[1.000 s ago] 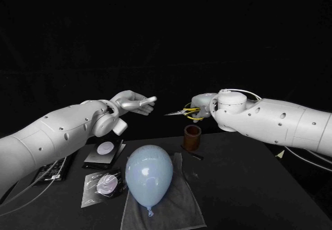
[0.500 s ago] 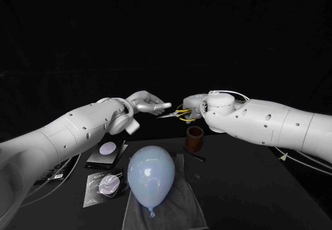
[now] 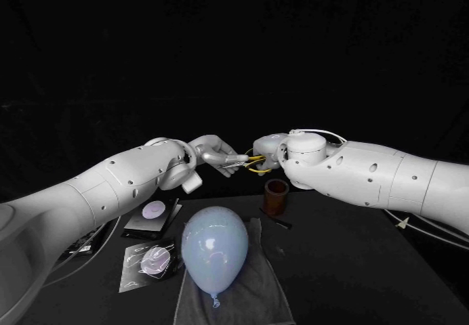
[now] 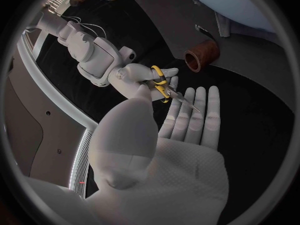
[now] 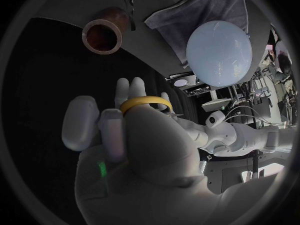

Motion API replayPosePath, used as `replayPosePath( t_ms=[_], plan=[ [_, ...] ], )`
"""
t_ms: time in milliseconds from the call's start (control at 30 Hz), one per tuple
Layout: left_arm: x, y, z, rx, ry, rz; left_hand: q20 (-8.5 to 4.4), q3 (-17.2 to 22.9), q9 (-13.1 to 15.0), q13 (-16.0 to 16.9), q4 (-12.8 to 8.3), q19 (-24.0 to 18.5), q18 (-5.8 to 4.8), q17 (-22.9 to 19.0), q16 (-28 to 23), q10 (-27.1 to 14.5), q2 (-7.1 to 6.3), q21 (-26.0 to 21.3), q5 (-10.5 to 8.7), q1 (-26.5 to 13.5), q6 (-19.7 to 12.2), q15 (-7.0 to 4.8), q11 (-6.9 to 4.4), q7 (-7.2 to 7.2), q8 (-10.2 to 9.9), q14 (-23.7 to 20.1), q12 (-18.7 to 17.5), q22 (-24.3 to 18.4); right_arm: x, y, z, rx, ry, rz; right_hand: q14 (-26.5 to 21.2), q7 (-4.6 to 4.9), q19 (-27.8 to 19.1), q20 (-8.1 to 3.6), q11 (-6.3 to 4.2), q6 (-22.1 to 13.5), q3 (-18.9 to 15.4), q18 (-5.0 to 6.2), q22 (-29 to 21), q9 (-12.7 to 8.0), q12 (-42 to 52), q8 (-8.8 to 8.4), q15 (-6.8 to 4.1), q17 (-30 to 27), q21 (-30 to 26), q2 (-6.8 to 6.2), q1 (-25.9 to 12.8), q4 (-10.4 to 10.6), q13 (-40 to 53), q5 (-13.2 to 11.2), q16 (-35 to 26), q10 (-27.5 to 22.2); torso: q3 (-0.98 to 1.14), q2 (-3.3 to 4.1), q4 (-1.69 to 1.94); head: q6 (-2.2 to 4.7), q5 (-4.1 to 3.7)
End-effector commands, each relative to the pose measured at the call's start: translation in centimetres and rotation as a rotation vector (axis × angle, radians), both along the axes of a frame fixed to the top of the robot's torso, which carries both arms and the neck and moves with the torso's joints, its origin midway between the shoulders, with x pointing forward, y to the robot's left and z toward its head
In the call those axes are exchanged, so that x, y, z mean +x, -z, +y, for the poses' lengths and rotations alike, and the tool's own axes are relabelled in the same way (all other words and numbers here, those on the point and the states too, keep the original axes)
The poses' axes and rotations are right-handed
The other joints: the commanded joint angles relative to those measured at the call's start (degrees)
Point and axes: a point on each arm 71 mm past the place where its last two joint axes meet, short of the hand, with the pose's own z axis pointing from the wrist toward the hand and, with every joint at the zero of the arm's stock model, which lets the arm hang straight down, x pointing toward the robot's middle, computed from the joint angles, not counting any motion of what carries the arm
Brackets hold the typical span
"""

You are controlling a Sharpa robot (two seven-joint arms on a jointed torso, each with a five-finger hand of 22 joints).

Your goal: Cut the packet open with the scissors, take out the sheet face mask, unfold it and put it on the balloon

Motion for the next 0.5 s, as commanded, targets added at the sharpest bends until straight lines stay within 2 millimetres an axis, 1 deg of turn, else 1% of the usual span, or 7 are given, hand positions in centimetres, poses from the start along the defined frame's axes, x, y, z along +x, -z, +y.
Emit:
replayPosePath(
  t_ms=[33, 167, 233, 333, 367, 500],
  plan=[
    [-0.17, -0.07, -0.38, 0.005, 0.033, 0.018, -0.26, -0.3, 0.1, 0.0, -0.1, 1.6, 0.83, 0.4, 0.6, 0.9, 0.96, 0.5, -0.11, 0.1, 0.8, -0.31, -0.1, 1.22, 0.2, 1.1, 0.0, 0.1, -0.05, -0.12, 0.24, -0.018, -0.011, -0.012, 2.8, -0.12, 0.4, 0.02, -3.18, 0.4, 0.0, 0.53, 0.1, 0.0, -0.4, -0.34, -0.34, 0.2, 0.1, 1.72, 1.6, 0.2, -0.1, 0.0, -0.3, 3.9, 0.01, 0.0, 0.06, -0.31, -0.02],
    [-0.27, -0.04, -0.46, -0.002, 0.044, 0.029, -0.62, -0.4, 0.3, 0.2, -0.2, 3.1, 0.87, 1.2, 1.2, 3.0, 2.29, 0.9, -0.1, 1.3, 2.4, -0.95, -0.76, 0.77, 0.8, 2.8, 0.2, 0.1, -0.09, -0.07, 0.33, -0.019, -0.014, -0.011, 2.8, -0.12, 0.4, 0.02, -3.18, 0.4, 0.0, 0.53, 0.1, 0.0, -0.4, -0.34, -0.34, 0.2, 0.1, 1.72, 1.6, 0.2, -0.1, 0.0, -0.3, 3.9, 0.0, -0.01, 0.02, -0.36, 0.16],
    [-0.28, -0.03, -0.44, -0.004, 0.047, 0.034, -0.89, 0.6, 0.6, 0.7, -0.6, 3.9, 0.89, 1.9, 1.7, 5.4, 4.0, 1.1, -0.08, 3.4, 4.2, -1.53, -1.44, 0.24, 1.6, 3.8, 0.9, 0.1, -0.11, -0.08, 0.36, -0.018, -0.014, -0.012, 2.8, -0.12, 0.4, 0.02, -3.18, 0.4, 0.0, 0.53, 0.1, 0.0, -0.4, -0.34, -0.34, 0.2, 0.1, 1.72, 1.6, 0.2, -0.1, 0.0, -0.3, 3.9, 0.01, -0.01, -0.01, -0.42, 0.23],
    [-0.3, 0.01, -0.37, -0.005, 0.051, 0.041, -1.09, 1.2, 0.7, 0.8, -0.8, 4.5, 0.87, 2.4, 2.0, 6.2, 4.52, 1.3, -0.08, 5.3, 4.7, -1.87, -1.8, -0.15, 1.6, 4.4, 0.8, 0.1, -0.15, -0.1, 0.41, -0.015, -0.016, -0.016, 2.8, -0.12, 0.4, 0.02, -3.18, 0.4, 0.0, 0.53, 0.1, 0.0, -0.4, -0.34, -0.34, 0.2, 0.1, 1.72, 1.6, 0.2, -0.1, 0.0, -0.3, 3.9, 0.02, 0.0, -0.03, -0.41, 0.24],
    [-0.3, 0.02, -0.35, -0.005, 0.053, 0.043, -1.2, 2.1, 0.7, 0.9, -1.2, 4.8, 0.86, 2.8, 2.2, 7.0, 5.08, 1.3, -0.06, 6.9, 5.3, -2.17, -2.16, -0.52, 1.8, 4.8, 0.9, 0.1, -0.17, -0.11, 0.44, -0.015, -0.018, -0.018, 2.8, -0.12, 0.4, 0.02, -3.18, 0.4, 0.0, 0.53, 0.1, 0.0, -0.4, -0.34, -0.34, 0.2, 0.1, 1.72, 1.6, 0.2, -0.1, 0.0, -0.3, 3.9, 0.02, 0.0, -0.01, -0.45, 0.23],
    [-0.33, 0.08, -0.29, -0.003, 0.059, 0.052, -1.5, 3.5, 0.7, 1.0, -1.3, 5.5, 0.85, 3.8, 2.6, 8.2, 5.34, 1.5, -0.05, 9.6, 6.3, -2.63, -2.64, -0.95, 1.6, 5.6, 0.6, 0.0, -0.29, -0.17, 0.59, -0.012, -0.024, -0.027, 2.8, -0.12, 0.4, 0.01, -3.19, 0.4, 0.0, 0.55, 0.1, 0.0, -0.5, -0.38, -0.35, 0.2, 0.1, 1.72, 1.7, 0.3, -0.2, 0.0, -0.3, 3.9, 0.03, 0.0, -0.02, -0.56, 0.24]
  ],
)
